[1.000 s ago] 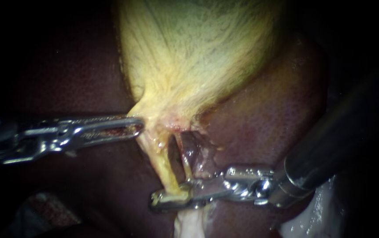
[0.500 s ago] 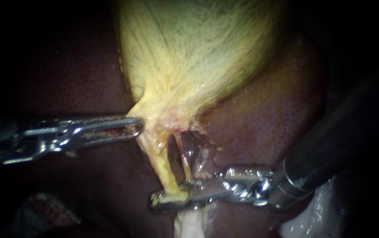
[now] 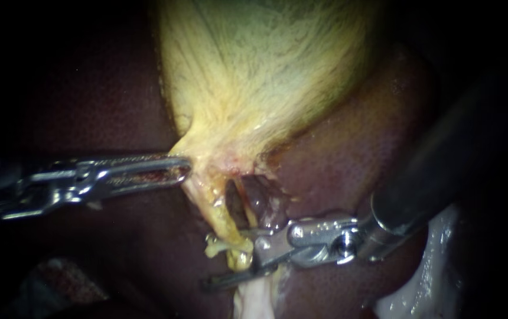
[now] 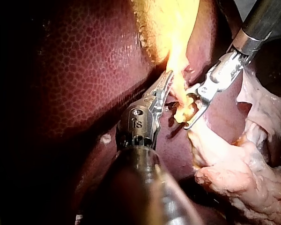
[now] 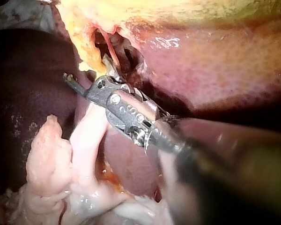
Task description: Going back first clip left tube
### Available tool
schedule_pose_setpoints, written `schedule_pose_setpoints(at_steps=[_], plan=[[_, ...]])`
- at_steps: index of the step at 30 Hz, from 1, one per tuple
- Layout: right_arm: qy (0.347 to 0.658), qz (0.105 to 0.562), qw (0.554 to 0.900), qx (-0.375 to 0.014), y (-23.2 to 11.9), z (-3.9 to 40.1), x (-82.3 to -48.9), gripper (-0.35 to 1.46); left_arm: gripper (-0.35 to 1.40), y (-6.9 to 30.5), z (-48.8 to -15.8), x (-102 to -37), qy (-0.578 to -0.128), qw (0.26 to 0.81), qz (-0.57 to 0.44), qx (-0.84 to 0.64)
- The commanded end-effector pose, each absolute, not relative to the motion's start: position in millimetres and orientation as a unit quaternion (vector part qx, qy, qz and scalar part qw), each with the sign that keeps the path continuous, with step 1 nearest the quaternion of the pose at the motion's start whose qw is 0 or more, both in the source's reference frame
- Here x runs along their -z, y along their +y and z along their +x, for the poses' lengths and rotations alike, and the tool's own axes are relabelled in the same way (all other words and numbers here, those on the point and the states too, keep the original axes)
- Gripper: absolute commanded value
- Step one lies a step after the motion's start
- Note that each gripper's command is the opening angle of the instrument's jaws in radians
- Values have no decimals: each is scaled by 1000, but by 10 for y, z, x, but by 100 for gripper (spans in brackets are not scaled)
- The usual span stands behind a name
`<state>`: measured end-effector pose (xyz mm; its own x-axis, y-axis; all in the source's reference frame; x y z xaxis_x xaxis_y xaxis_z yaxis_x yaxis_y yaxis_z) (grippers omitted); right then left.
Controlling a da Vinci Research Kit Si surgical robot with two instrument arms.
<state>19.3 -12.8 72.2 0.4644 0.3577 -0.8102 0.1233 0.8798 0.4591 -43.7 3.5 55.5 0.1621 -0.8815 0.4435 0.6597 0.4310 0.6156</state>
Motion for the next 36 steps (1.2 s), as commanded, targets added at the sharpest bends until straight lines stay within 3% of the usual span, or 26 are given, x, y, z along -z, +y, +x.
schedule_pose_setpoints(at_steps=[1, 13, 19, 31, 36], plan=[[514, 230, 824, -64, -126, 192, -721, 60, -21, 35, -436, -554, -393, 749, 141, 514], [519, 221, 825, -46, -125, 179, -719, 60, -20, 35, -435, -554, -393, 749, 141, 514], [519, 212, 827, -49, -122, 150, -710, 60, -18, 34, -434, -554, -393, 749, 141, 514], [523, 162, 836, -23, -88, 81, -661, 60, -16, 33, -433, -558, -393, 750, 141, 513], [526, 132, 840, 11, -78, 65, -638, 60, -16, 33, -433, -559, -394, 750, 141, 513]])
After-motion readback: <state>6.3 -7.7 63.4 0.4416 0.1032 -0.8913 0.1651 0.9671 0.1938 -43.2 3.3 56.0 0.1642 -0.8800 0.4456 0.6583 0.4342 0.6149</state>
